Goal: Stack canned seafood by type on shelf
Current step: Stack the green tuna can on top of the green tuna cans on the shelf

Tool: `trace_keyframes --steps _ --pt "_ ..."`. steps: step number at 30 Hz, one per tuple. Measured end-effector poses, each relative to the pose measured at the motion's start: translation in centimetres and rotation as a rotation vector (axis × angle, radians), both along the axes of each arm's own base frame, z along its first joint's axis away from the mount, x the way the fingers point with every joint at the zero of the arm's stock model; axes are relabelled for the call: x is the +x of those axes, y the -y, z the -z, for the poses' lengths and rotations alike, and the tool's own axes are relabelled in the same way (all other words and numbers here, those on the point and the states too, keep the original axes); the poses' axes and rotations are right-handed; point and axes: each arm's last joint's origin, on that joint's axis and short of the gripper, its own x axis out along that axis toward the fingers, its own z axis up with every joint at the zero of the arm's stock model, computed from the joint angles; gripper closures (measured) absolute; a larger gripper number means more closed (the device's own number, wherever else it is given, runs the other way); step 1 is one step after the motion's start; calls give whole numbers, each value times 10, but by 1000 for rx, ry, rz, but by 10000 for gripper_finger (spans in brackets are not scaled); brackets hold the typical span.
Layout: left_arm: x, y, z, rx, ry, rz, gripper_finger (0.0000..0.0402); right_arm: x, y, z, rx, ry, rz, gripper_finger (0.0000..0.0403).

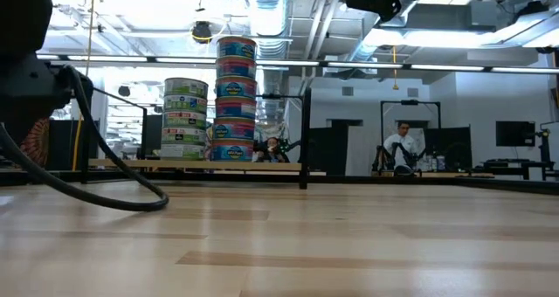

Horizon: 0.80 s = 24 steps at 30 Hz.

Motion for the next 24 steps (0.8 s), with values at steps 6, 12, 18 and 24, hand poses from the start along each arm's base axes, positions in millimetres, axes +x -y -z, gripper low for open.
trace_keyframes --steps 6,12,18,24 --pt "9 -4 7 24 119 78 146 0 0 0 -4 0 1 92" --pt "59 -11 -3 192 586 131 146 0 0 0 -2 3 2 92" --pt "99 -15 -43 182 912 118 146 -7 -1 0 18 -29 19 92" --pt "100 -24 -98 33 1275 59 146 -16 -6 7 56 -137 170 92"
